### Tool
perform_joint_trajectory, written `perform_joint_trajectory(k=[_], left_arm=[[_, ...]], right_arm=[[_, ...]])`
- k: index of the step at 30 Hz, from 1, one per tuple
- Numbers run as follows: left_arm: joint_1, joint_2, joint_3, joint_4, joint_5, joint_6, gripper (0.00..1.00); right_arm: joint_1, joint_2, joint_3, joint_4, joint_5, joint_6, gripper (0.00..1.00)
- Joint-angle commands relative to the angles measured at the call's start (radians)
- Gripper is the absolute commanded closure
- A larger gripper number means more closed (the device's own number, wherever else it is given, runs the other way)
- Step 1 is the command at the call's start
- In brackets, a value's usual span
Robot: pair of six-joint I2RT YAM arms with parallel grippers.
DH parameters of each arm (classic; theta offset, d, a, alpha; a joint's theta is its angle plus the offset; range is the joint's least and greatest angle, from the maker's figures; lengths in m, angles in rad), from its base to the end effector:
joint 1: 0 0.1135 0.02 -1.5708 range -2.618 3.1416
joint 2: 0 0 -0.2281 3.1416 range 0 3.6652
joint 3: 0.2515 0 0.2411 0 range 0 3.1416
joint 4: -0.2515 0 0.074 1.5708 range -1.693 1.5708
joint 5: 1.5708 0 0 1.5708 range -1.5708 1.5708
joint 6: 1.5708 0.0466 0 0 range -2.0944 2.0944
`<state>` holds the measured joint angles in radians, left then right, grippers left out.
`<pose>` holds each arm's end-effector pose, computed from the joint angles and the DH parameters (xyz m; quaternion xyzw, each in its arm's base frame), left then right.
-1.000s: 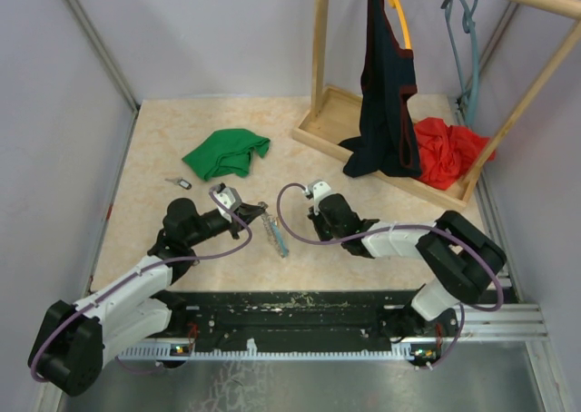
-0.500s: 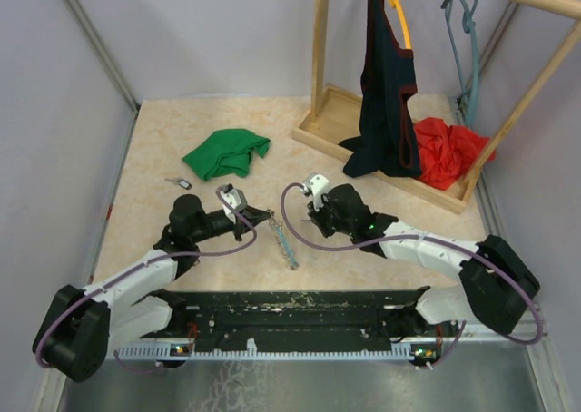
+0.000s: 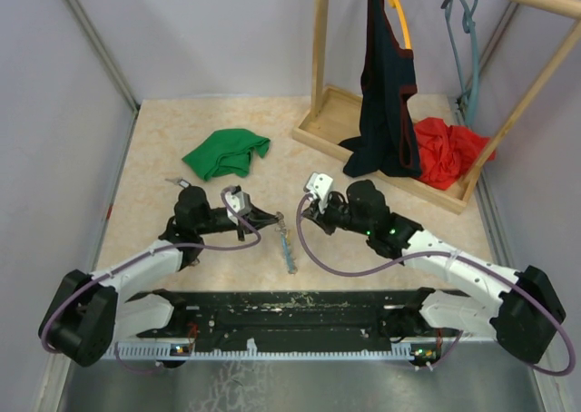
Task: Put the keys on the keyring
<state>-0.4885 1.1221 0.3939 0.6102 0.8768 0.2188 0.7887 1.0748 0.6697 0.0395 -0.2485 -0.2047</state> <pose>0.1937 -0.1435 0.1962 0.4989 0.5373 -0.3953 0.5532 0.1758 0.1932 0.2346 -0.4513 0.6853 0.2597 0.5092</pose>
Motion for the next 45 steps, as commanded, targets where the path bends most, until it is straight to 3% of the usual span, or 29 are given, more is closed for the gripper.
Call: perform_joint_trajectory(k=[1, 9, 17, 30, 45], left_arm=[[-0.003, 0.015, 0.079, 0.019, 0.095, 0.038, 1.00], [-0.005, 0.039, 0.188, -0.129, 0.143, 0.105, 1.00], [-0.033, 0.054, 0.205, -0.212, 0.121, 0.172, 1.00], [-0.053, 0.059, 0.197, -0.205, 0.064, 0.131, 1.00], [-0.062, 0.067, 0.195, -0.200, 0.070, 0.127, 1.00]], right_arm=[[-0.007, -0.033, 0.083, -0.022, -0.083, -0.098, 1.00], [-0.008, -0.043, 0.132, -0.058, -0.159, -0.240, 1.00], [-0.008, -0.026, 0.145, -0.070, -0.208, -0.296, 1.00], [-0.008, 0.055, 0.203, -0.169, -0.257, -0.326, 1.00], [-0.005, 0.056, 0.184, -0.118, -0.264, -0.334, 1.00]])
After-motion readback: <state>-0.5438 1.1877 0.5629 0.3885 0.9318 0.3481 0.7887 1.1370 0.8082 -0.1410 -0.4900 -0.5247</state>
